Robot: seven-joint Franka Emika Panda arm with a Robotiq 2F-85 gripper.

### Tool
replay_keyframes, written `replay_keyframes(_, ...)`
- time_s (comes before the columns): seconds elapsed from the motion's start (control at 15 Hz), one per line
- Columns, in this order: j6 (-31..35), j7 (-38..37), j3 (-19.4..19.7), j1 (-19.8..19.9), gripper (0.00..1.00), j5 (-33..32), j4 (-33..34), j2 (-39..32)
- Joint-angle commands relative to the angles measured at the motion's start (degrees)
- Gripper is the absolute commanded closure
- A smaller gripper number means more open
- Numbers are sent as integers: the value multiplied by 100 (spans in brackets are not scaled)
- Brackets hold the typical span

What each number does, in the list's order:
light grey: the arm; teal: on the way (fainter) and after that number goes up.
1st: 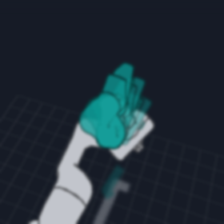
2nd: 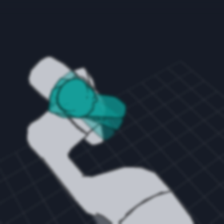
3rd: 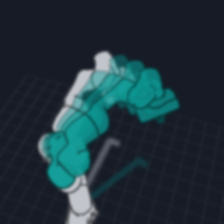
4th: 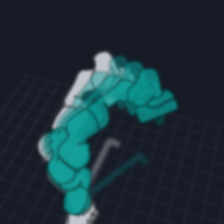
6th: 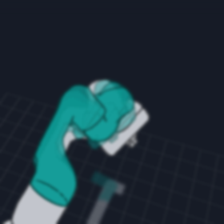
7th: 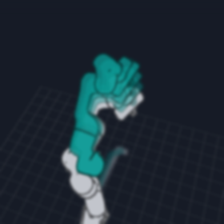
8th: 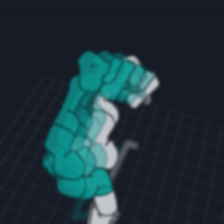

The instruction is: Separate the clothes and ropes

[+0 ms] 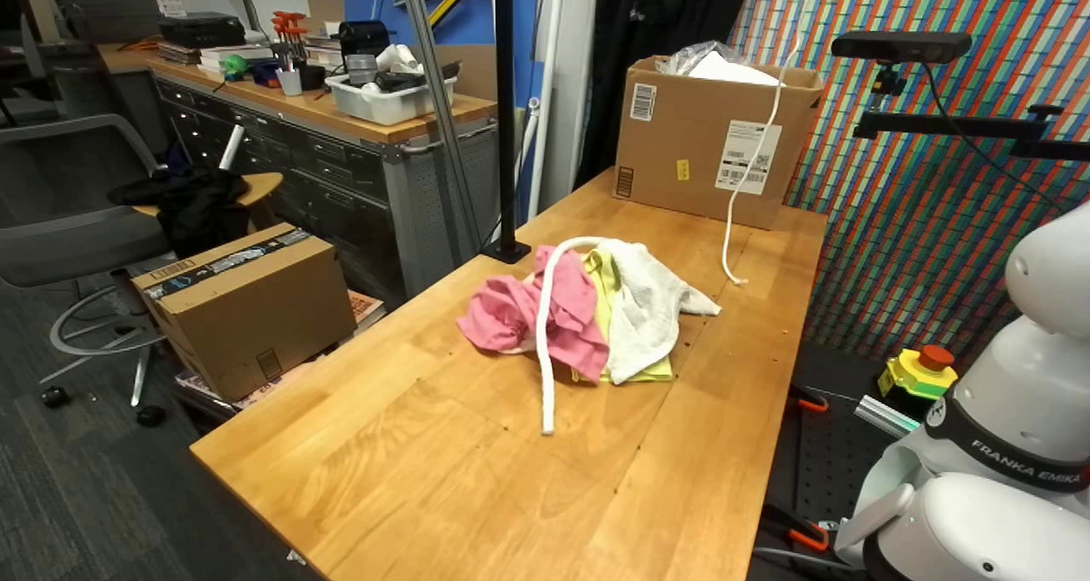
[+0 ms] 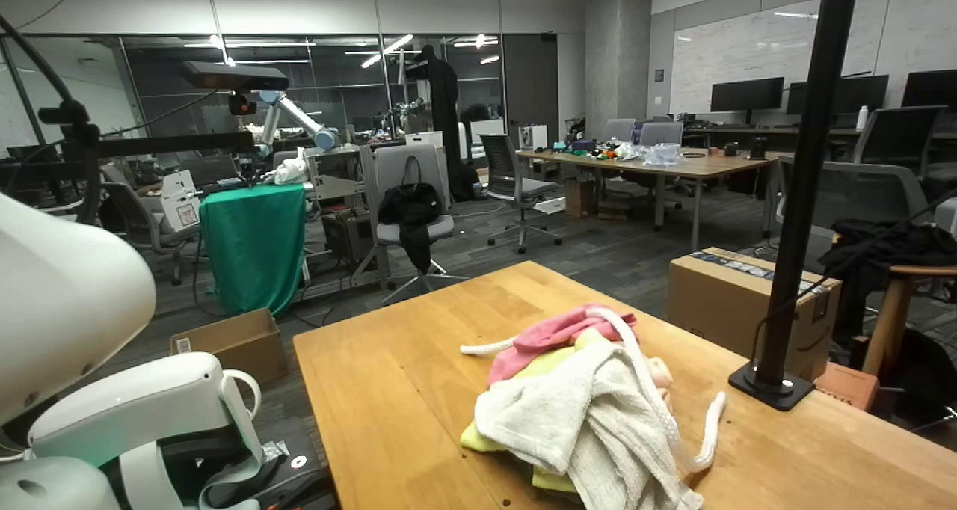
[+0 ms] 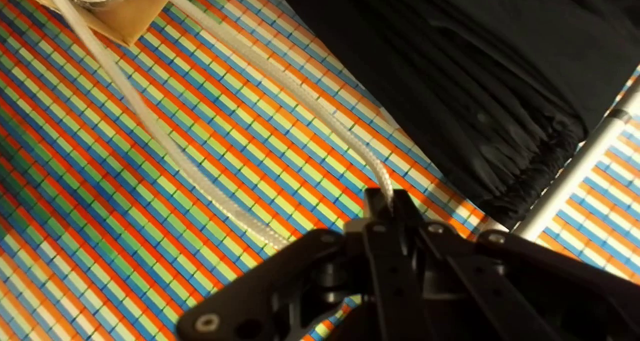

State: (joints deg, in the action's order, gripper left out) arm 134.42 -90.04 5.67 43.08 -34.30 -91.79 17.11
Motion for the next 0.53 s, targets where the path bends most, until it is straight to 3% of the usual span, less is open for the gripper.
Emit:
replay_keyframes(0.0, -99, -39, 176, -319, 92, -16, 376, -254)
replay_keyframes(0.47, -183, 101, 409, -971, 92, 73, 552, -816)
